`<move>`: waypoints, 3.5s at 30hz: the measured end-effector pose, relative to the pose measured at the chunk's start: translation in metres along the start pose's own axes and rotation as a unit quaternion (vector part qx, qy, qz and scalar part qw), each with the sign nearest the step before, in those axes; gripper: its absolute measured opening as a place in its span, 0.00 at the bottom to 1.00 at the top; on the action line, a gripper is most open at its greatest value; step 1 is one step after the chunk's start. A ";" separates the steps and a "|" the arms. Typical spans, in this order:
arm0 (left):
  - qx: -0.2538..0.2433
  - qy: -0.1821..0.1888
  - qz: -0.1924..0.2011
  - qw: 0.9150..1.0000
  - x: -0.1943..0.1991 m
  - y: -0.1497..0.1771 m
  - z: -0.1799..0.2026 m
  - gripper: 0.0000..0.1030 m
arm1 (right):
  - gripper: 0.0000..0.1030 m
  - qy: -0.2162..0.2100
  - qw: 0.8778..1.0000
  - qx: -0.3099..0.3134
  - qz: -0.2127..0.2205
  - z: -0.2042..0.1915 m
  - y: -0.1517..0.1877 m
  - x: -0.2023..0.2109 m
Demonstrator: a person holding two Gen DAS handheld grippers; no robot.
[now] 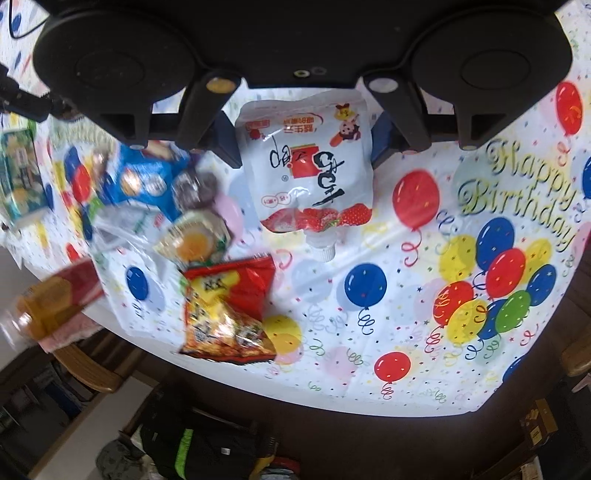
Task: Organize snacks
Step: 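Grasp the white jelly pouch with the left tool while the right tool grasps the black packet, then carry the jelly pouch and black packet into the white box with both tools, then open both tools releasing the pouch and packet, then lift away from the box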
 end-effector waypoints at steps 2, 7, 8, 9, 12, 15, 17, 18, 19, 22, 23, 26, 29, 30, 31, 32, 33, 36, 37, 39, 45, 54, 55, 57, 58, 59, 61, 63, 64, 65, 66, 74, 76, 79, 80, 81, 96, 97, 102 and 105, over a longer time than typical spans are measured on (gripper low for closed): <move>-0.008 0.009 0.002 1.000 0.013 0.004 0.003 0.67 | 0.05 0.001 1.000 0.002 0.003 -0.004 0.003 0.010; -0.028 0.032 0.007 0.999 0.046 0.015 0.008 0.67 | 0.05 0.002 1.000 0.001 0.012 -0.014 0.010 0.039; -0.034 0.036 0.007 0.999 0.054 0.018 0.009 0.67 | 0.05 0.001 1.000 0.001 0.014 -0.017 0.012 0.045; -0.039 0.040 0.007 0.998 0.061 0.021 0.010 0.67 | 0.05 0.001 1.000 0.002 0.015 -0.020 0.013 0.052; -0.055 0.052 0.011 0.997 0.082 0.030 0.013 0.67 | 0.05 -0.004 1.000 0.008 0.022 -0.032 0.017 0.073; -0.068 0.060 0.016 0.996 0.103 0.038 0.013 0.67 | 0.05 -0.009 0.999 0.013 0.032 -0.044 0.021 0.095; -0.077 0.066 0.019 0.995 0.115 0.045 0.014 0.67 | 0.05 -0.013 0.999 0.014 0.036 -0.051 0.025 0.108; -0.080 0.069 0.019 0.994 0.121 0.048 0.013 0.67 | 0.05 -0.014 0.999 0.015 0.038 -0.055 0.027 0.114; -0.083 0.073 0.020 0.994 0.126 0.052 0.013 0.67 | 0.05 -0.017 0.999 0.017 0.040 -0.059 0.030 0.120; -0.094 0.083 0.021 0.992 0.142 0.064 0.014 0.67 | 0.05 -0.022 0.999 0.020 0.045 -0.070 0.038 0.135; -0.098 0.085 0.021 0.991 0.147 0.069 0.014 0.67 | 0.05 -0.025 0.998 0.021 0.045 -0.073 0.040 0.139; -0.106 0.095 0.020 0.990 0.159 0.081 0.014 0.67 | 0.05 -0.031 0.998 0.026 0.047 -0.087 0.049 0.148; -0.114 0.102 0.019 0.988 0.169 0.094 0.014 0.67 | 0.05 -0.040 0.998 0.031 0.045 -0.100 0.058 0.154; -0.118 0.103 0.017 0.988 0.171 0.098 0.013 0.67 | 0.05 -0.042 0.998 0.034 0.043 -0.105 0.061 0.154; -0.122 0.104 0.016 0.987 0.174 0.102 0.013 0.67 | 0.05 -0.045 0.997 0.037 0.041 -0.109 0.065 0.155; -0.125 0.106 0.014 0.986 0.176 0.107 0.013 0.67 | 0.05 -0.048 0.997 0.040 0.039 -0.114 0.068 0.155; -0.129 0.107 0.013 0.986 0.177 0.111 0.013 0.67 | 0.05 -0.051 0.997 0.042 0.036 -0.118 0.072 0.155; -0.137 0.112 0.007 0.984 0.181 0.124 0.013 0.67 | 0.05 -0.057 0.997 0.048 0.028 -0.128 0.082 0.151; -0.141 0.113 0.006 0.984 0.181 0.128 0.013 0.67 | 0.05 -0.059 0.997 0.050 0.025 -0.131 0.085 0.149; -0.148 0.113 0.003 0.983 0.181 0.138 0.014 0.67 | 0.05 -0.061 0.997 0.051 0.019 -0.135 0.092 0.144; -0.162 0.116 -0.016 0.980 0.168 0.164 0.019 0.67 | 0.05 -0.059 0.997 0.056 0.000 -0.139 0.114 0.122; -0.179 0.110 -0.030 0.977 0.139 0.190 0.026 0.67 | 0.05 -0.051 0.996 0.069 -0.026 -0.137 0.143 0.087; -0.181 0.109 -0.030 0.977 0.136 0.193 0.027 0.67 | 0.05 -0.050 0.996 0.069 -0.029 -0.137 0.146 0.084; -0.185 0.105 -0.031 0.977 0.129 0.198 0.027 0.67 | 0.05 -0.048 0.996 0.073 -0.034 -0.136 0.151 0.078; -0.186 0.104 -0.032 0.977 0.127 0.199 0.027 0.67 | 0.05 -0.047 0.995 0.075 -0.036 -0.137 0.153 0.076; -0.184 0.102 -0.033 0.977 0.124 0.201 0.027 0.67 | 0.05 -0.046 0.995 0.078 -0.037 -0.136 0.155 0.073; -0.177 0.100 -0.036 0.978 0.119 0.202 0.025 0.67 | 0.05 -0.044 0.995 0.081 -0.039 -0.136 0.159 0.070; -0.172 0.095 -0.039 0.980 0.114 0.204 0.023 0.67 | 0.05 -0.042 0.995 0.082 -0.042 -0.134 0.162 0.067; -0.172 0.093 -0.041 0.980 0.112 0.205 0.022 0.67 | 0.05 -0.042 0.995 0.081 -0.044 -0.133 0.164 0.066; -0.174 0.091 -0.042 0.980 0.111 0.206 0.022 0.67 | 0.05 -0.041 0.995 0.082 -0.046 -0.133 0.166 0.065; -0.176 0.089 -0.044 0.979 0.109 0.207 0.021 0.67 | 0.05 -0.041 0.995 0.082 -0.047 -0.133 0.167 0.065; -0.182 0.084 -0.054 0.978 0.099 0.212 0.022 0.67 | 0.05 -0.047 0.994 0.087 -0.051 -0.139 0.172 0.064; -0.185 0.083 -0.055 0.978 0.098 0.214 0.021 0.67 | 0.05 -0.046 0.994 0.085 -0.051 -0.139 0.173 0.065; -0.190 0.082 -0.054 0.977 0.097 0.215 0.021 0.67 | 0.05 -0.045 0.994 0.084 -0.051 -0.139 0.174 0.067; -0.190 0.081 -0.055 0.977 0.097 0.216 0.021 0.67 | 0.05 -0.045 0.994 0.083 -0.052 -0.139 0.174 0.067; -0.190 0.081 -0.056 0.977 0.096 0.217 0.021 0.67 | 0.05 -0.045 0.994 0.081 -0.052 -0.139 0.174 0.067; -0.196 0.096 -0.036 0.975 0.118 0.210 0.024 0.78 | 0.05 -0.052 0.996 0.059 -0.038 -0.147 0.171 0.089; -0.199 0.098 -0.034 0.975 0.120 0.210 0.025 0.79 | 0.05 -0.053 0.996 0.059 -0.036 -0.147 0.170 0.092; -0.206 0.107 -0.018 0.973 0.137 0.207 0.028 0.80 | 0.05 -0.057 0.996 0.059 -0.024 -0.153 0.165 0.109; -0.207 0.110 0.003 0.972 0.150 0.201 0.029 0.83 | 0.05 -0.060 0.996 0.059 -0.011 -0.156 0.159 0.121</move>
Point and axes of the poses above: each gripper's, at about its wrist camera, not at the fingertips, and x roughly against the way its jaws point, z to its right, y to its underside, the point moved 9 cm from there along -x, roughly the way its jaws point, and after that the axes turned 13 degrees about z, right-handed, at the moved point
